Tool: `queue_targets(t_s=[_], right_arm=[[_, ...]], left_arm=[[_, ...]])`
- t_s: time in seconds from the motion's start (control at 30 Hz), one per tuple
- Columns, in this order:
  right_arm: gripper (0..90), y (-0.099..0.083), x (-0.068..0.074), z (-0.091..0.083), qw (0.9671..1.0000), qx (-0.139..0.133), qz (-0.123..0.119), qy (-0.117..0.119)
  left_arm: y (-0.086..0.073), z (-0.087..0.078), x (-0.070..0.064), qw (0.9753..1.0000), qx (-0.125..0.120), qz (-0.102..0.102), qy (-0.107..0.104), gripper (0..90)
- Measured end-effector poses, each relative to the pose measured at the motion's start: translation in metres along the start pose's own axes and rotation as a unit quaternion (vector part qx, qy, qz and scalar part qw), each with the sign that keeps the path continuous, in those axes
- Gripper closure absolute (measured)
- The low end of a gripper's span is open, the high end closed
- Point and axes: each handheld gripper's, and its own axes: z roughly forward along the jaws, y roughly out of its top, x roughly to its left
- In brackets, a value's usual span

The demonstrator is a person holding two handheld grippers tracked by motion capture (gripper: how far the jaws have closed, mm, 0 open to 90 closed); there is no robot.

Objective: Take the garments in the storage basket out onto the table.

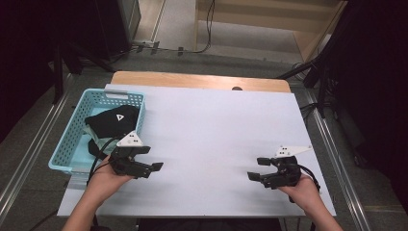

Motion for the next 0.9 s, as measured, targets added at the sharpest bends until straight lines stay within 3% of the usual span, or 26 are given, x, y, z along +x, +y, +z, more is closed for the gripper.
queue_targets(t_s=[0.17, 0.37, 0.67, 0.9], right_arm=[[20.0, 0.000, 0.000, 0.000, 1.0000, 0.001, 0.000, 0.000], [20.0, 0.000, 0.001, 0.001, 1.0000, 0.003, -0.002, -0.004], [20.0, 0.000, 0.002, 0.002, 1.0000, 0.005, -0.002, -0.004], [20.0, 0.000, 0.000, 0.001, 1.0000, 0.002, 0.001, -0.004]], left_arm=[[0.005, 0.000, -0.001, 0.9999, 0.010, -0.009, 0.004, 19.8], [0.016, -0.004, -0.002, 0.9996, 0.004, -0.024, -0.015, 14.3], [0.032, -0.001, -0.004, 0.9994, 0.009, -0.011, -0.031, 11.7], [0.045, -0.003, 0.000, 0.9982, 0.009, -0.009, -0.058, 14.4]])
